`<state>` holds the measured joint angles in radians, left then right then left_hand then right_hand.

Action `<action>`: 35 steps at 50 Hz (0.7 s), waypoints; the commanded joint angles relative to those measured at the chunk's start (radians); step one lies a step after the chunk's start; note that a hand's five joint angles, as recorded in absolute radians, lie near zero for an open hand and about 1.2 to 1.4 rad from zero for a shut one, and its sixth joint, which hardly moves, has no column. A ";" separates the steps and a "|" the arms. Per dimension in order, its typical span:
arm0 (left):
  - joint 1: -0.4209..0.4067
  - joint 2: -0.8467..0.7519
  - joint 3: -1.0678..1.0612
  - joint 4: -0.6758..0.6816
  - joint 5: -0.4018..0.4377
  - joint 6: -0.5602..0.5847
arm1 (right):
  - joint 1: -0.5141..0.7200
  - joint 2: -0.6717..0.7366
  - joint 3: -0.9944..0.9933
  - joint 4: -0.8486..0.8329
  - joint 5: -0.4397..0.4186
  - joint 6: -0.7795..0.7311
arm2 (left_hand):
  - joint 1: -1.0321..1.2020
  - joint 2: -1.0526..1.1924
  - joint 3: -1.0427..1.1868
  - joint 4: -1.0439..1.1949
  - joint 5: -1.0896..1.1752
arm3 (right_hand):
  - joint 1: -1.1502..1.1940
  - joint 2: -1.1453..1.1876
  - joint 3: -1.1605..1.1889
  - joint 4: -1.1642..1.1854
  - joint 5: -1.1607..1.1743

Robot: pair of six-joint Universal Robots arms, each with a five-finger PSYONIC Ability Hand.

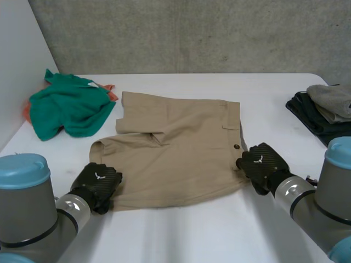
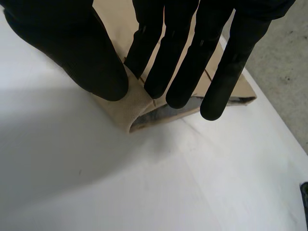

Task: Fold the laundry.

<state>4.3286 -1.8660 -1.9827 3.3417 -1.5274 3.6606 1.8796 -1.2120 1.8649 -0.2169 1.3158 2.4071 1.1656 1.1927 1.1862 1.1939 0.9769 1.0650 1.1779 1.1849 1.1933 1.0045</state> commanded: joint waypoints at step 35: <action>-0.070 -0.522 1.056 -0.065 -0.017 0.079 | -0.007 0.282 -0.610 0.088 0.181 0.144 | 0.231 0.204 0.210 0.202 0.245 | 0.331 0.218 0.211 0.203 0.217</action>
<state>4.2564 -2.1552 -1.2443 3.3816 -1.5160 3.7344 1.8460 -1.0853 1.3980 -0.0005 1.4010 2.5514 1.1656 1.1949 1.1885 1.1951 0.9769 1.1039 1.1802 1.1874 1.1966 1.0336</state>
